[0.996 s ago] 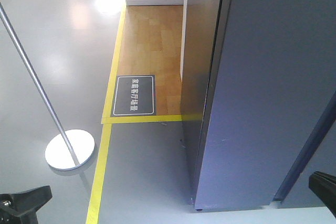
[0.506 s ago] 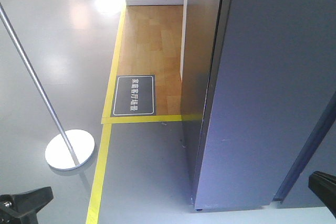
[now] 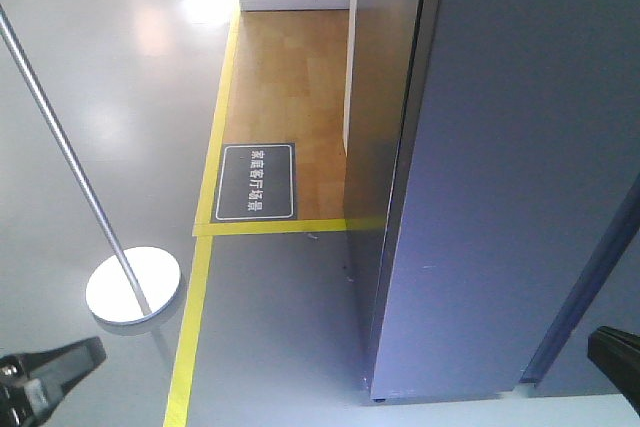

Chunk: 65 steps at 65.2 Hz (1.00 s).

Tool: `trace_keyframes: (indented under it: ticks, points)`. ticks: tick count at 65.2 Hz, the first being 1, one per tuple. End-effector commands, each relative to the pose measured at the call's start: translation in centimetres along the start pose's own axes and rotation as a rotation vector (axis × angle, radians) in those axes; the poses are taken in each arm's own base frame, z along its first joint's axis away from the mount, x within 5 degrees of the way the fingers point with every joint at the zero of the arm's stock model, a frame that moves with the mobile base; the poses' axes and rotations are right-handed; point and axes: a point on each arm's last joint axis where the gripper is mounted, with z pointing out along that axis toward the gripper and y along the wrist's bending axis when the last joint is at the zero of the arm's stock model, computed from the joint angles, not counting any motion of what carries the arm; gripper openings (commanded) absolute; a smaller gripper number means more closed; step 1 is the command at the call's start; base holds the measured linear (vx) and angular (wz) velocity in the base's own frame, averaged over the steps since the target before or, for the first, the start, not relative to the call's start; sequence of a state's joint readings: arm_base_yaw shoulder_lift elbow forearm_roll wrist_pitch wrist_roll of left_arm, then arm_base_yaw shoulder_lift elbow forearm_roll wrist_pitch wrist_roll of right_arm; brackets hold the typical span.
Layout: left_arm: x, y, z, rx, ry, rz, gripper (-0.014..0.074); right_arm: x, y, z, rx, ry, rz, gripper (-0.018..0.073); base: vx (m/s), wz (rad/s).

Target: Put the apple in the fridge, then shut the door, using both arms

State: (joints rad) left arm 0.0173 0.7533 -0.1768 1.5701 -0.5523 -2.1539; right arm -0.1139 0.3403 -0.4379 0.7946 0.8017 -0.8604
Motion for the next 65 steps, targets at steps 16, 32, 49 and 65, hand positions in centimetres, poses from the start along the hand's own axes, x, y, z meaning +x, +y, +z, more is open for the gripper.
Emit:
trace_keyframes:
  ticks: [16, 32, 49, 65]
  points:
    - [-2.3, -0.6, -0.2, 0.014, -0.211, 0.067, -0.0006, -1.1, -0.2, -0.2, 0.023, -0.062, 0.019, -0.0006, 0.00, 0.00]
    - [-3.5, 1.5, -2.2, -0.347, -0.367, 0.313, -0.0006, -1.1, -0.2, -0.2, 0.024, -0.061, 0.018, -0.0006, 0.00, 0.00]
    - [-1.8, 1.3, -6.0, -0.422, -0.464, 0.429, -0.0006, -1.1, -0.2, -0.2, 0.023, -0.060, 0.018, -0.0006, 0.00, 0.00]
    - [1.7, 2.8, -7.1, -0.320, -0.622, 0.442, -0.0006, -1.1, -0.2, -0.2, 0.023, -0.061, 0.018, -0.0006, 0.00, 0.00]
